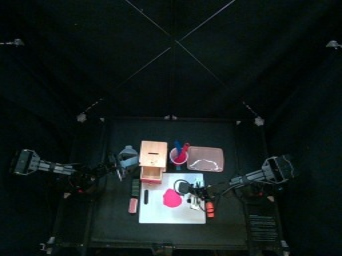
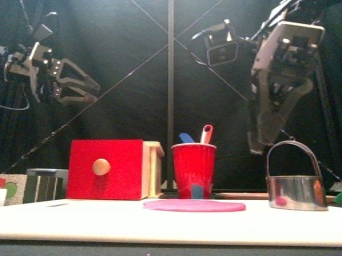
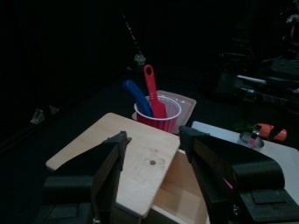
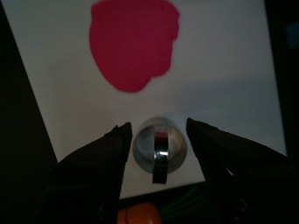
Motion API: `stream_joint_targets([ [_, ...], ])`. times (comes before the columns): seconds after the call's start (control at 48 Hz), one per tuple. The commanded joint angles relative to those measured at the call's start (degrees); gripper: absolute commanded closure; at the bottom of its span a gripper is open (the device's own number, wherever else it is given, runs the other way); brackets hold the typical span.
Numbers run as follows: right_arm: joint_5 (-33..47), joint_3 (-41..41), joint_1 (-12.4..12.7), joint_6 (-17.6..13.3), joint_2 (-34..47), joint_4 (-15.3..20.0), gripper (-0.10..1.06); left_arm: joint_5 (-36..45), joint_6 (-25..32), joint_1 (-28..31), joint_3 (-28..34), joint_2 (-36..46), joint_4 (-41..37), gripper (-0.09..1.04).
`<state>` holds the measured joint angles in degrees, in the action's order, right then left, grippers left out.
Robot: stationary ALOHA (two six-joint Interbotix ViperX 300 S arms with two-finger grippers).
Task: Get the cutter from the drawer then cut the dough then place the extra dough in the bowl
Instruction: Shut the drawer
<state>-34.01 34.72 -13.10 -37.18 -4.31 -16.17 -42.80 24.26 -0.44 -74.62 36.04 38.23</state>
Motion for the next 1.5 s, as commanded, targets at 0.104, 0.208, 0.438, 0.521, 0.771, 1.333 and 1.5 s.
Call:
stream_joint_targets([
  [0.104, 4.7, -4.4, 0.6, 0.1, -2.1, -5.5, 0.11, 10.7, 0.1, 7.9, 6.8, 0.0, -2.0, 0.10],
  [0.208, 8.3, -5.3, 1.8, 0.1, -1.3, -6.6, 0.15, 21.4, 0.1, 13.4, 10.9, 0.0, -5.5, 0.10],
  [0.438, 15.0, -7.5, 3.4, 0.5, 2.3, -8.8, 0.44, 34.2, 0.1, 20.6, 17.1, 0.0, -14.4, 0.16],
  [0.521, 16.9, -8.7, 3.5, 0.4, 3.6, -9.7, 0.56, 37.4, 0.1, 21.9, 18.4, 0.0, -16.3, 0.23],
  [0.771, 20.7, -13.1, 3.4, 0.3, 8.2, -10.9, 0.76, 41.3, 0.2, 24.3, 20.4, -1.5, -20.0, 0.52],
  [1.333, 20.2, -23.5, 3.5, 0.8, 19.7, -10.9, 0.78, 47.2, 0.4, 31.1, 31.5, -17.8, -30.3, 0.56],
  [1.5, 20.4, -22.8, 4.0, 0.4, 19.8, -10.6, 0.78, 50.1, 0.4, 32.8, 36.0, -24.0, -33.7, 0.56],
])
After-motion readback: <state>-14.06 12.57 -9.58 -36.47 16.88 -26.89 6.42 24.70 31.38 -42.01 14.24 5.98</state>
